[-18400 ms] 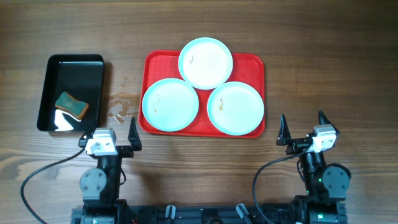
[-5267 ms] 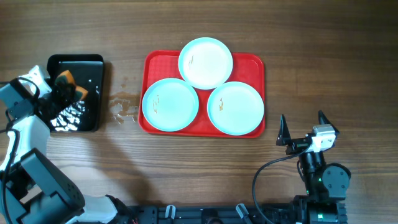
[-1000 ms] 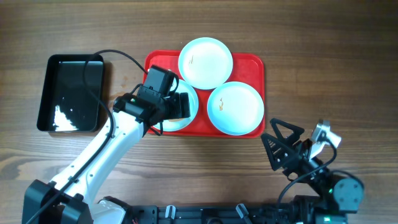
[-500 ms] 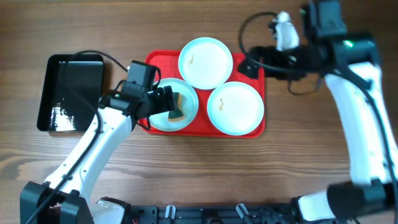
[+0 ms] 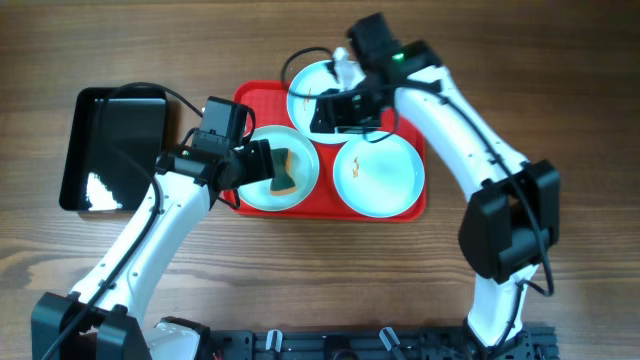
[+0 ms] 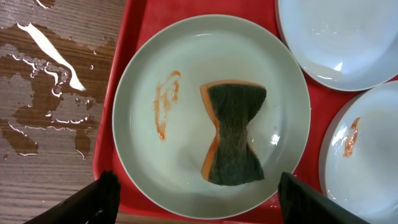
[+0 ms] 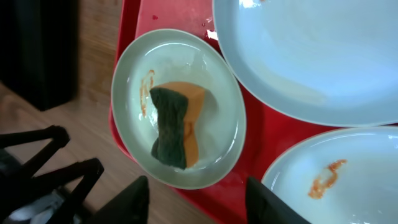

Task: Clean dirty plates on tray and stack at the side
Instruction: 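Reach the right gripper to the rim of the top plate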

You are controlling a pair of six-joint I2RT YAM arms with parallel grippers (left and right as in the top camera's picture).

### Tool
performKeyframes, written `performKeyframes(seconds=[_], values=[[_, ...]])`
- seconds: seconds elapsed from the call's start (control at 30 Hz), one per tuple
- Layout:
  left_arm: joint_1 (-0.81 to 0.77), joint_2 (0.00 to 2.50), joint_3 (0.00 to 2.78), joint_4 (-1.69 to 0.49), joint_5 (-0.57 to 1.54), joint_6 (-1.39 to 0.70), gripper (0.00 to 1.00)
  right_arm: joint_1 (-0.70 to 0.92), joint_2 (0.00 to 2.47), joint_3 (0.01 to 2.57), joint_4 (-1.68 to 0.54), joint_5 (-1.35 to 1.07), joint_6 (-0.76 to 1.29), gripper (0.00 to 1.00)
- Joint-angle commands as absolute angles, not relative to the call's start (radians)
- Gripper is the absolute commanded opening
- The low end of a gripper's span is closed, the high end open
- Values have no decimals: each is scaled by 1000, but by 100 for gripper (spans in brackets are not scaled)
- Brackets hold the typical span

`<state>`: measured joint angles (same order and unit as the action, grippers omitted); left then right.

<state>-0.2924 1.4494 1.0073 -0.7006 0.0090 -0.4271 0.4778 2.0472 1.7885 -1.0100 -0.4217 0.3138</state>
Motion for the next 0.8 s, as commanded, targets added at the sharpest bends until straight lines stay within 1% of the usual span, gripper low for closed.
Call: performKeyframes(seconds=[0.0,0.03,0.1,0.13,0.17,0.23,0.27,0.3,0.37,0.47,0.57,0.7,0.73,0.77], values=[[-288,1455,1008,-713,14,-426,79,544,2087,1784,-995,-205,458,64],[-288,1455,1008,-715,14,-426,79,555,2093,1774,-980,-202,450,66],[-288,1455,1008,-715,14,-426,80,570,2119,1769,-965,-202,445,65],[-288,1455,1008,-715,14,-426,86,572,2135,1769,-965,-207,445,61],[-288,1455,1008,-715,14,-426,87,573,2149,1769,-965,-209,445,57],[-288,1455,1008,-715,14,-426,83,573,2170,1769,-962,-210,444,54],[-288,1455,1008,-716,14,-426,83,573,2175,1768,-962,-210,436,52],[-288,1455,1008,-716,14,-426,83,573,2180,1768,-961,-210,422,49],[-288,1455,1008,-716,15,-436,83,573,2202,1768,-962,-209,418,48],[-288,1455,1008,-716,18,-456,83,573,2239,1765,-962,-195,419,40],[-288,1455,1008,-715,17,-456,84,573,2266,1765,-960,-196,419,35],[-288,1455,1008,-714,17,-456,83,573,2271,1765,-953,-199,407,33],[-288,1455,1008,-714,17,-456,83,575,2277,1765,-954,-198,407,31],[-288,1455,1008,-714,17,-456,82,577,2284,1765,-953,-199,408,24]])
